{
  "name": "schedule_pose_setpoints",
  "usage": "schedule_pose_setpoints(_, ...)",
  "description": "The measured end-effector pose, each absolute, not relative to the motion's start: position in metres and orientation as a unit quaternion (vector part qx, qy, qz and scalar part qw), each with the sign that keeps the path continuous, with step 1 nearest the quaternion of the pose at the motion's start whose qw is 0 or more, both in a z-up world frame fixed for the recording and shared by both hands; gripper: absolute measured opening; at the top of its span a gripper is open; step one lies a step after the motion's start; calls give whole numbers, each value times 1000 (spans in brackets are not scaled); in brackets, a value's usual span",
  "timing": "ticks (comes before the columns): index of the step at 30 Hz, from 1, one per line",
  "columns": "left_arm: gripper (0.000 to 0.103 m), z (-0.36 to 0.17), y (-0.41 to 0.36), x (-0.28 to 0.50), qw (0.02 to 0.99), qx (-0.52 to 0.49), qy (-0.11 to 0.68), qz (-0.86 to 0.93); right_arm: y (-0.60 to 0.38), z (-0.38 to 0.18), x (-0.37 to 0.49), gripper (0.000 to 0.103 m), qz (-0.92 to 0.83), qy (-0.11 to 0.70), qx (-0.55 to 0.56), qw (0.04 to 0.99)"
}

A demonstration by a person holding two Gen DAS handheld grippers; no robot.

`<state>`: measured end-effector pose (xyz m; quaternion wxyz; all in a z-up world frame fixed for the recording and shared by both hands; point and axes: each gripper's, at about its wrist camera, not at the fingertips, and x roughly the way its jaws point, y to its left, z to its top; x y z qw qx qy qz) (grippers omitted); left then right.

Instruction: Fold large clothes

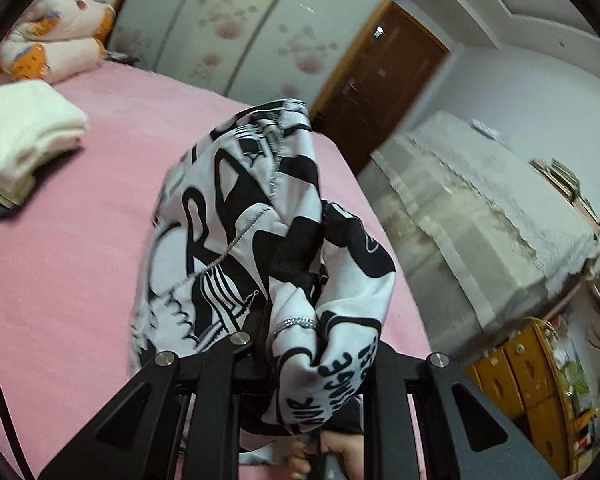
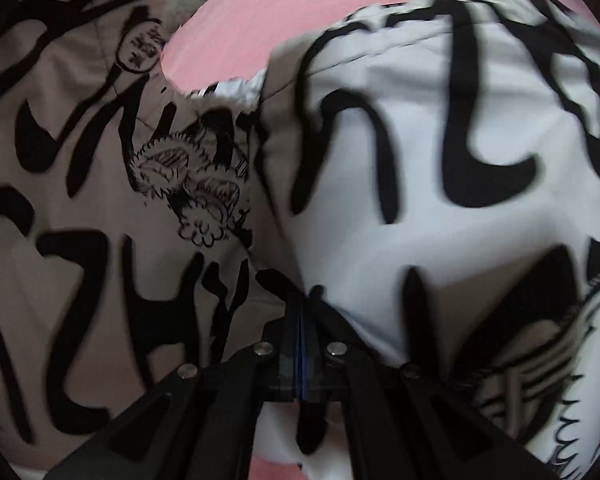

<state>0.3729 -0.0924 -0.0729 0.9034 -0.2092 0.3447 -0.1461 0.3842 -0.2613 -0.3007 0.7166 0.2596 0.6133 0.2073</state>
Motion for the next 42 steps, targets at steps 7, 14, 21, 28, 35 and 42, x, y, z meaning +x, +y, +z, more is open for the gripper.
schedule_pose_setpoints(7,15,-94,-164,357,886,-168,392,-180,-356,-297,393,0,176,599,323,711)
schedule_pose_setpoints(14,15,-121,-213,352,876,-117,432,-181,-450,-295,410,0,169,564,408,698)
schedule_pose_setpoints(21,16,-146,-263,363,868,-69,459,-176,-502,-292,434,0,170,542,426,704)
schedule_pose_setpoints(28,16,-192,-309,365,846,-14,506,-169,-574,-279,456,0,161,483,476,717)
schedule_pose_setpoints(35,31,-234,-342,369,820,10,548,-165,-593,-257,467,1,157,496,432,737)
schedule_pose_setpoints(42,73,-216,-364,364,800,20,566,-200,-541,-259,459,4,166,561,388,713)
